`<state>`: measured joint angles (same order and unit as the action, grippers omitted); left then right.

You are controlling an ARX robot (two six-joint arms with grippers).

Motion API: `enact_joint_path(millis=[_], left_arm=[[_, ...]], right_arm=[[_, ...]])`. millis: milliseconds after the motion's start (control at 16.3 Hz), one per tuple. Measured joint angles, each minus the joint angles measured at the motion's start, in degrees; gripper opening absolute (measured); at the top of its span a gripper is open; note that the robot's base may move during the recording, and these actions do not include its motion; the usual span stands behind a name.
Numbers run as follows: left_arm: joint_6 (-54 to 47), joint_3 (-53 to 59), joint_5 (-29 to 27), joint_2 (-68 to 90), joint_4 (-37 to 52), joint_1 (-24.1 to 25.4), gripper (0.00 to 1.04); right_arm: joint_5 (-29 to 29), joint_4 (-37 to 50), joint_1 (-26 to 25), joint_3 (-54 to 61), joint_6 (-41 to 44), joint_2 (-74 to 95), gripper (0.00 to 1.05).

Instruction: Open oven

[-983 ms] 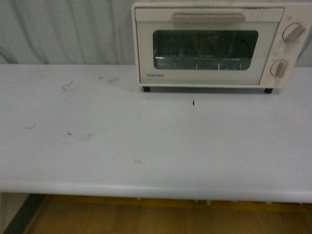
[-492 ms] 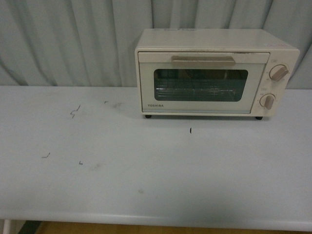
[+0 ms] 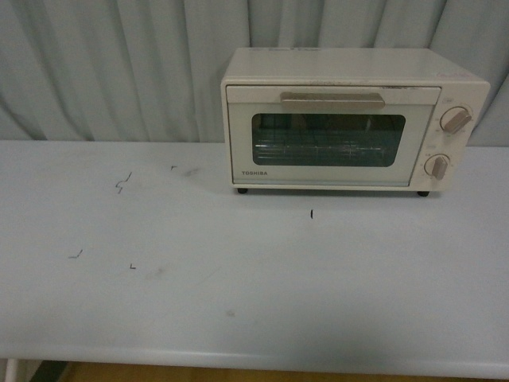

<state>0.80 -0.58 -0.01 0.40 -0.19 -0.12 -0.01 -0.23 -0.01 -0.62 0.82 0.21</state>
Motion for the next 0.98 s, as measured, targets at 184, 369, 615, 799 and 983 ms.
enact_joint_path(millis=[184,369,615,799,983], left_arm=[[0.0,0.0,0.0,0.0,0.0,0.0,0.98],[0.0,0.0,0.0,0.0,0.0,0.0,0.98],[0.0,0.0,0.0,0.0,0.0,0.0,0.98],[0.0,0.0,0.0,0.0,0.1,0.0,0.98],[0.0,0.0,0.0,0.0,0.0,0.0,0.98]], right_arm=[[0.0,0.0,0.0,0.0,0.0,0.0,0.98],[0.0,0.0,0.0,0.0,0.0,0.0,0.98],[0.0,0.1,0.0,0.0,0.0,0.0,0.98],[0.0,0.2,0.0,0.0,0.0,0.0,0.98],[0.0,0.0,0.0,0.0,0.0,0.0,0.98]])
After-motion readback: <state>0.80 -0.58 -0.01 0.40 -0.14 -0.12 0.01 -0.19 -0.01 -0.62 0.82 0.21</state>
